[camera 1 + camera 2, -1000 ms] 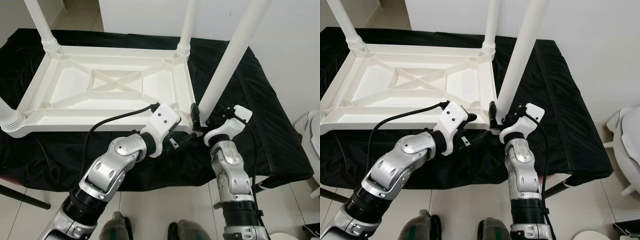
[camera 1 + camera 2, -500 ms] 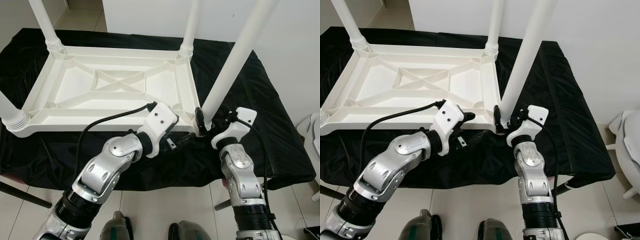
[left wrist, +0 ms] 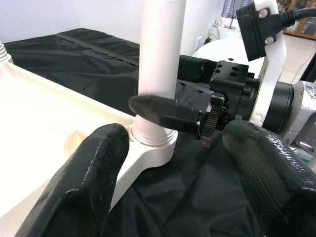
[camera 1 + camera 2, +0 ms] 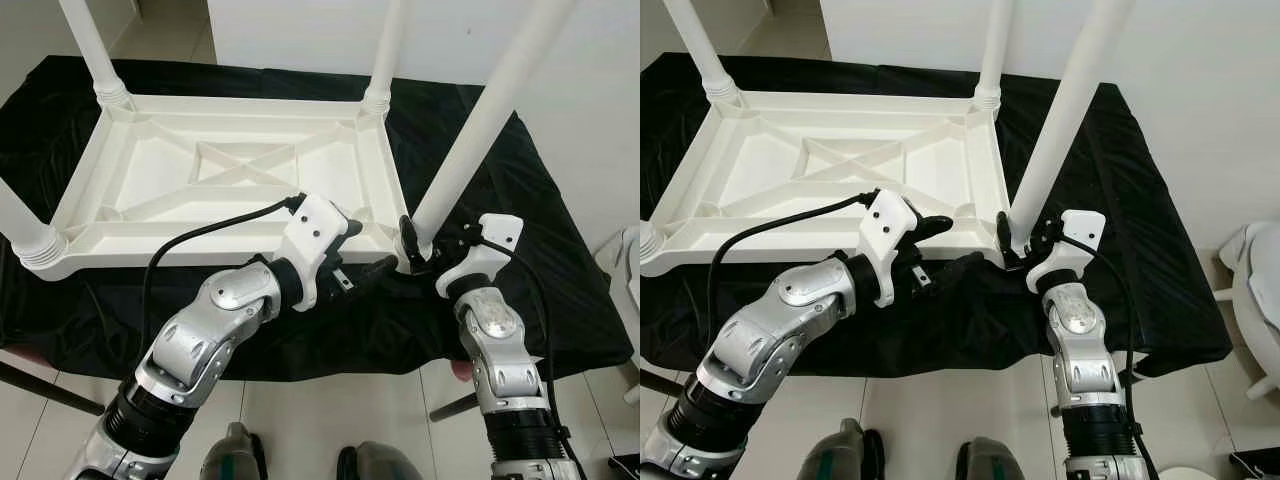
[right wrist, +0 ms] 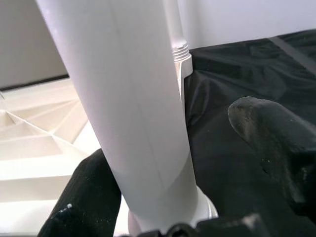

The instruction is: Building children table

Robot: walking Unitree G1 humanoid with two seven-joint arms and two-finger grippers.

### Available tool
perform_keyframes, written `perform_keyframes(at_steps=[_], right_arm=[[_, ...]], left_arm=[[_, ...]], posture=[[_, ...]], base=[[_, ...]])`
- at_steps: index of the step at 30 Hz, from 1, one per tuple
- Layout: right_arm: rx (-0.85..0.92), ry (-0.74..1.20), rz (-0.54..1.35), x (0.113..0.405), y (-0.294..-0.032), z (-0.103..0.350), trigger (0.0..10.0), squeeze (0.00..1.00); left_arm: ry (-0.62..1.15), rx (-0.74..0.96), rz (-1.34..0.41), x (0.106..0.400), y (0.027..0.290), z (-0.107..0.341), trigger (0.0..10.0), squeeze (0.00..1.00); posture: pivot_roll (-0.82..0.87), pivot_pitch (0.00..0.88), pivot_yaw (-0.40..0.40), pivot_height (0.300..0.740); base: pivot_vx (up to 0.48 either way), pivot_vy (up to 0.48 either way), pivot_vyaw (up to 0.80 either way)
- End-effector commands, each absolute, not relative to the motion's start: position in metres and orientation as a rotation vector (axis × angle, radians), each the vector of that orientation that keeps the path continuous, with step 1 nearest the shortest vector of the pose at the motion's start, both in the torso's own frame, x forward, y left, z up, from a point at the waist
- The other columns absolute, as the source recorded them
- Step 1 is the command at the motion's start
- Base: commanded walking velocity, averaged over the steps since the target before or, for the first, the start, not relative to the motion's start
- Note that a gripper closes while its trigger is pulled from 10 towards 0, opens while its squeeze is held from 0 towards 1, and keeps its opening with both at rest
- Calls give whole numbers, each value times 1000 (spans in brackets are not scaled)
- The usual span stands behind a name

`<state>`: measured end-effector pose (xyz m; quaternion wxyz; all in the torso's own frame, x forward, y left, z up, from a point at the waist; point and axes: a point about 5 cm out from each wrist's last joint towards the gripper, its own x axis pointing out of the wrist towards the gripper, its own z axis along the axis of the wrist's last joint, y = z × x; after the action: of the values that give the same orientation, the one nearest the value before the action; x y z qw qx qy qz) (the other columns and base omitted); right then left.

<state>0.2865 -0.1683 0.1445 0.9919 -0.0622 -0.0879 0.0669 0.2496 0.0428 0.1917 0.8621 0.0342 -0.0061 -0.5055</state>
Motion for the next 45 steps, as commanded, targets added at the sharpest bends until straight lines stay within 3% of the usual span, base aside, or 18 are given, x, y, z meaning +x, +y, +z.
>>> perform_keyframes(at_steps=[1, 8, 19, 25, 35, 45], right_arm=[[-82, -205, 118, 284, -174, 148, 10000, 0], [139, -188, 296, 266, -157, 148, 10000, 0], [131, -122, 430, 243, -158, 137, 10000, 0], [54, -95, 503, 231, -162, 135, 10000, 0], [-381, -118, 595, 234, -170, 140, 10000, 0], [-450, -119, 748, 230, -162, 149, 10000, 0]], left_arm=[[-14, 74, -1177, 244, 40, 195, 10000, 0], [-3, 70, -1180, 241, 41, 194, 10000, 0], [4, 67, -1184, 239, 41, 194, 10000, 0], [3, 66, -1188, 239, 42, 195, 10000, 0], [-35, 75, -1091, 253, 52, 206, 10000, 0], [-44, 76, -1041, 262, 50, 208, 10000, 0]], posture=[[-155, 57, -2, 740], [-156, 69, 1, 740], [-163, 78, 6, 740], [-163, 82, 7, 740], [-164, 86, 6, 740], [-166, 90, 1, 740]], base=[[0, 0, 0], [0, 0, 0], [0, 0, 0], [0, 0, 0], [0, 0, 0], [0, 0, 0]])
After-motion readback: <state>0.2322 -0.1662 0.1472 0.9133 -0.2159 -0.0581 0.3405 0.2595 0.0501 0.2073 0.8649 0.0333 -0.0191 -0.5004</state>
